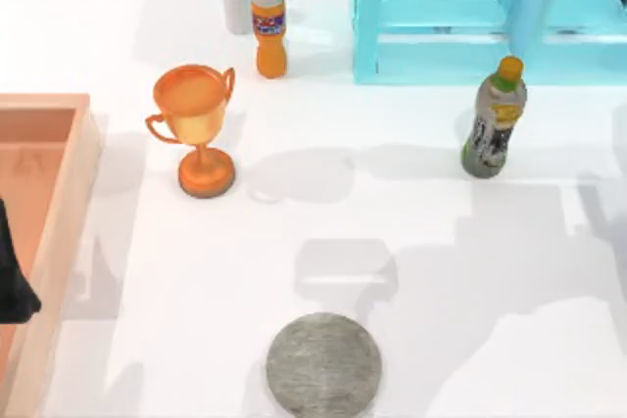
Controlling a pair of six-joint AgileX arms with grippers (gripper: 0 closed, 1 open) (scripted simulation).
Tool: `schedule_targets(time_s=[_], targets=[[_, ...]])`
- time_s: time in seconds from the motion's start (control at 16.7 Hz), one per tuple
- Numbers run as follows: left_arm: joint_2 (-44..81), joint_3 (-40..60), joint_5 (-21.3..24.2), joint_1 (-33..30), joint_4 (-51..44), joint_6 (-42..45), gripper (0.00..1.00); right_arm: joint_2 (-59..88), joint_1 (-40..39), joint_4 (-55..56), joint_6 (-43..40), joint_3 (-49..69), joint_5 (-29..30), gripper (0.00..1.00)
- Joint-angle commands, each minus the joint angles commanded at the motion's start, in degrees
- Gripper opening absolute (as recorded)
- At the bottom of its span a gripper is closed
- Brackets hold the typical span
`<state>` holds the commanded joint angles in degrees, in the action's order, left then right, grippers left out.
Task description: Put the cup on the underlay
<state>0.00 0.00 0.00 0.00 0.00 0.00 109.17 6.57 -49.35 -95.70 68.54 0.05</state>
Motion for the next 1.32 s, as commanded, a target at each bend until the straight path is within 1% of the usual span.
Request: schedule_targets(time_s=[0.42, 0.54, 0.66, 0.78, 0.96, 1.14, 1.32], targets=[[0.0, 0.0, 0.0, 0.0, 0.0, 0.0, 1.0, 0.16, -0.27, -0.21, 0.54, 0.2, -0.18, 0.0], [0.0, 0.0, 0.0, 0.0, 0.0, 0.0, 1.0, 0.97, -1.65, -1.13, 3.28, 0.88, -1.03, 0.0], [0.0, 0.0, 0.0, 0.0, 0.0, 0.0, 1.0, 1.7, -4.39, -2.31, 8.51, 2.07, -2.55, 0.0], [0.0, 0.0, 0.0, 0.0, 0.0, 0.0, 1.0, 2.59, -8.14, -3.78, 16.06, 3.8, -4.47, 0.0], [0.0, 0.0, 0.0, 0.0, 0.0, 0.0, 1.0, 4.49, -15.1, -6.58, 30.93, 7.37, -7.58, 0.0], [0.0, 0.0, 0.0, 0.0, 0.0, 0.0, 1.0, 6.52, -22.97, -9.65, 47.91, 11.6, -10.18, 0.0], [0.0, 0.0, 0.0, 0.0, 0.0, 0.0, 1.0, 8.38, -31.15, -12.55, 66.55, 16.44, -11.71, 0.0]])
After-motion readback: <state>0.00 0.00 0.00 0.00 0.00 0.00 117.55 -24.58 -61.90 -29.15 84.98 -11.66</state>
